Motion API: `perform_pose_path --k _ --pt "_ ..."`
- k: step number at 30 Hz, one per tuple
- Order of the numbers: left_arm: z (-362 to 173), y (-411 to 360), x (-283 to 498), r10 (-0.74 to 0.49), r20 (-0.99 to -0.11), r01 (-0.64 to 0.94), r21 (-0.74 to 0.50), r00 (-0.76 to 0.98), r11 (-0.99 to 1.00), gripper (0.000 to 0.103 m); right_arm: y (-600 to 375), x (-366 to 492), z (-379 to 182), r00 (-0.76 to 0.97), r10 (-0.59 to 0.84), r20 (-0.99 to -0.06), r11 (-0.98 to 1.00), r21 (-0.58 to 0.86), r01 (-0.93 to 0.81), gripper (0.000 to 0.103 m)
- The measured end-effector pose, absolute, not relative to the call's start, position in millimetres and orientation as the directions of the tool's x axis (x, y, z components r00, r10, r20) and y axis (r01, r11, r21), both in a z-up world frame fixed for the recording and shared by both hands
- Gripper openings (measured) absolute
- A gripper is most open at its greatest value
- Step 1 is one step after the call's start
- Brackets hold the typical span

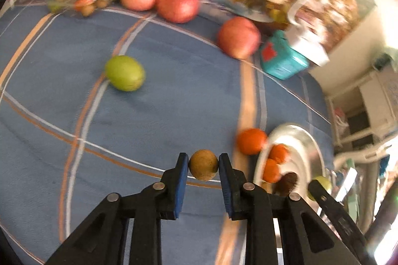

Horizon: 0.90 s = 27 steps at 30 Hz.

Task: Organize fruits
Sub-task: 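Carry the mango with right tool over the plate while left carries the kiwi, then open right tool dropping the mango in the plate while left releases the kiwi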

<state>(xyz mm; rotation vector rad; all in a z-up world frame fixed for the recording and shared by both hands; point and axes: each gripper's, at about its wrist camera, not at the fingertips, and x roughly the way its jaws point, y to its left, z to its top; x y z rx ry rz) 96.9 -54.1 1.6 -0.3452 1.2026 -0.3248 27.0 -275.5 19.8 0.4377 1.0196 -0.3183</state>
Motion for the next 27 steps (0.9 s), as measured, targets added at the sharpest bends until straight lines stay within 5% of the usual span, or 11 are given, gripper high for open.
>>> perform_pose_path --k 10,22,27 --pt "11 -139 82 -0.486 -0.834 0.277 -0.418 0.261 0.865 0.027 -324 10 13 0.443 -0.13 -0.887 0.795 0.174 0.582 0.052" --pt "-2 -163 69 -0.454 -0.861 0.334 -0.368 0.23 0.868 0.029 -334 12 -8 0.381 -0.114 -0.918 0.778 0.156 0.608 0.052" --pt "-5 -160 72 -0.468 -0.858 0.312 -0.394 0.213 0.864 0.048 -335 12 -11 0.372 -0.107 -0.922 0.776 0.157 0.611 0.053"
